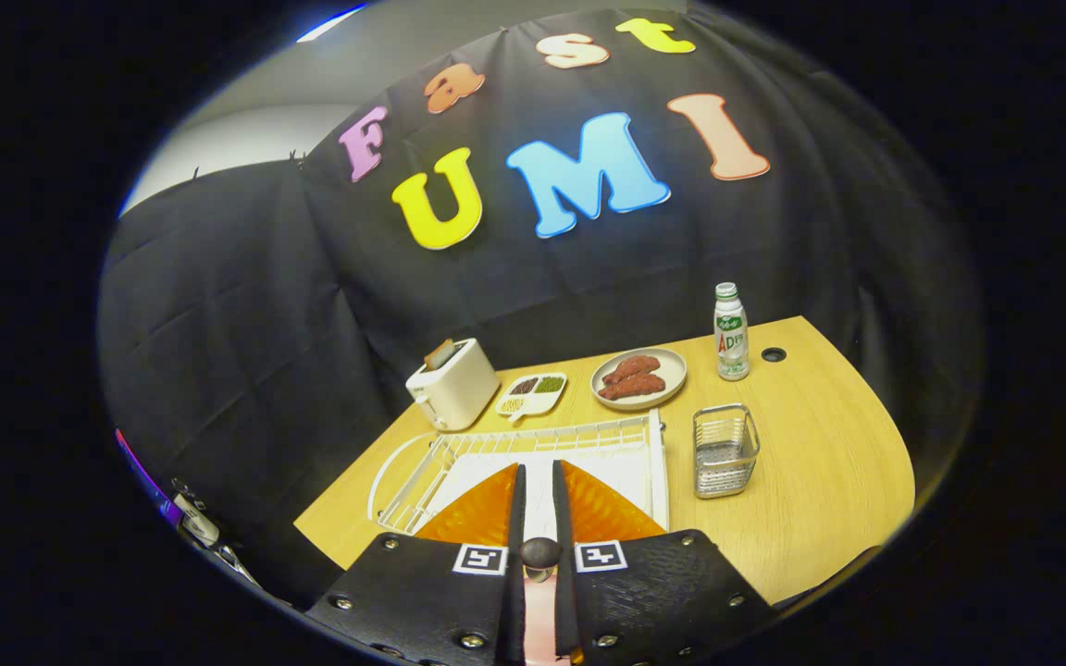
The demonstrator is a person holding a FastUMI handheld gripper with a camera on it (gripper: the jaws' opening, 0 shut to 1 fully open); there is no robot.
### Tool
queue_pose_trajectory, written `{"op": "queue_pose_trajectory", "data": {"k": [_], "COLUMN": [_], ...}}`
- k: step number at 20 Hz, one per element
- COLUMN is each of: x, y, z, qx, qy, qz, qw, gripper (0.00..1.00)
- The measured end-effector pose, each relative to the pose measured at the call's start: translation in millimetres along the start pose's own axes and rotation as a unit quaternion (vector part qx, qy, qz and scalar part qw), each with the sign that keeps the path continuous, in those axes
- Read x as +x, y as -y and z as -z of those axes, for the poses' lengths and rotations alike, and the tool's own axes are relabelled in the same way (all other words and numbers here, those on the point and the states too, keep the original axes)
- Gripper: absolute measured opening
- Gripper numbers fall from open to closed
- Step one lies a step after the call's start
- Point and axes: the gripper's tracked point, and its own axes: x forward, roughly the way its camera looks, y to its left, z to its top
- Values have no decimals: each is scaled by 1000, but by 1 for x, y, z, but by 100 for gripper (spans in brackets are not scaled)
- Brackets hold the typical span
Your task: Take the plate from the dish rack, then take the spoon from the basket and place it into the plate.
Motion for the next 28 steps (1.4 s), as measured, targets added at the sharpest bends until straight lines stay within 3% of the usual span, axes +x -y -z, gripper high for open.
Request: {"op": "queue_pose_trajectory", "data": {"k": [9,21,25,28], "x": [13,15,13,10], "y": [-39,-45,-41,-34], "z": [87,120,115,107], "qx": [-79,-80,-70,-66], "qy": [-68,-79,-71,-65], "qz": [-15,-23,-22,-14], "qw": [994,993,995,996], "gripper": [12,13,20,36]}}
